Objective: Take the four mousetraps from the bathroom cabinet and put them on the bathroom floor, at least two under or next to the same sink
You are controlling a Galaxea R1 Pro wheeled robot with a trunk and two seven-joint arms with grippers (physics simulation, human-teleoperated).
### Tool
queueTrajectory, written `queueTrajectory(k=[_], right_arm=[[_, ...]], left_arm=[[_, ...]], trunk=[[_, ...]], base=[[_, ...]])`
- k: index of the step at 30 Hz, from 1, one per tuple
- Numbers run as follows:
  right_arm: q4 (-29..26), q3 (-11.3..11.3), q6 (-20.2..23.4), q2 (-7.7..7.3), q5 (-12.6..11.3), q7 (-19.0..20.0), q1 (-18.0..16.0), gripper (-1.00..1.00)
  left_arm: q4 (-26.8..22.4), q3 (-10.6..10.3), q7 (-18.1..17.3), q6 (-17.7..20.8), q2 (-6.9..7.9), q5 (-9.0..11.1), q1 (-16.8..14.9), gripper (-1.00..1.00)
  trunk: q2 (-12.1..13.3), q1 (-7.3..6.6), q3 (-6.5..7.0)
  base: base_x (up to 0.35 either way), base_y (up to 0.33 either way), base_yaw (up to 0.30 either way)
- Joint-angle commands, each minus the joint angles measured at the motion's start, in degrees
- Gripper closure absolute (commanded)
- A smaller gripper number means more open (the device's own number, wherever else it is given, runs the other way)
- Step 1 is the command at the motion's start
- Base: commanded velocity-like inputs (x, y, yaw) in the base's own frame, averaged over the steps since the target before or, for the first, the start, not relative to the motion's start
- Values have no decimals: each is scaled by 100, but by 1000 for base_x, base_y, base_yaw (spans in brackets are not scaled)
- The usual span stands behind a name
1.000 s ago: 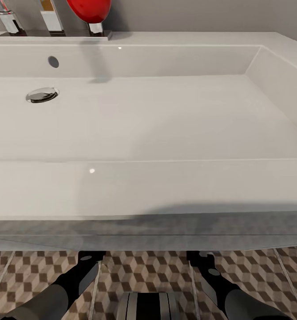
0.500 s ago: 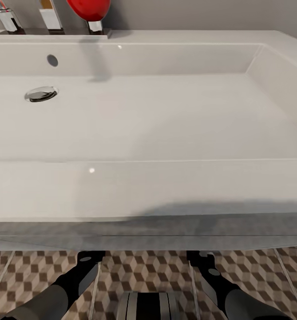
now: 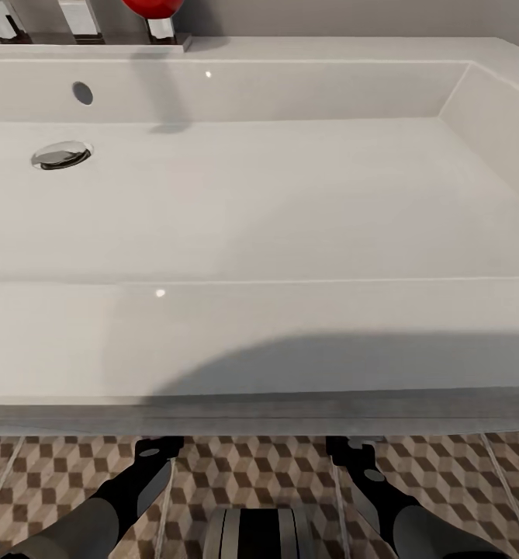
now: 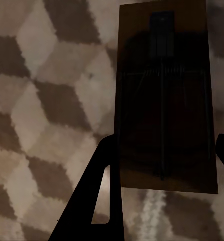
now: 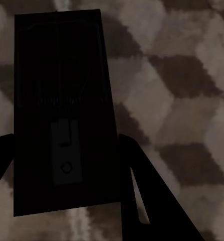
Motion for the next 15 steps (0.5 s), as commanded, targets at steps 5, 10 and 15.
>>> queueTrajectory(k=[5,10,15], right_arm=[[5,28,-22,-3,-63,-18,-3,100],[5,25,-13,-4,-61,-18,-3,100],[5,25,-7,-7,-59,-18,-3,100]], left_arm=[[-16,-48,46,35,7,24,-1,100],[-16,-48,46,35,7,24,-1,100],[-16,-48,46,35,7,24,-1,100]], trunk=[[-1,-1,-3],[-1,-1,-3],[-4,4,-48]], base=[[0,0,0],[0,0,0],[0,0,0]])
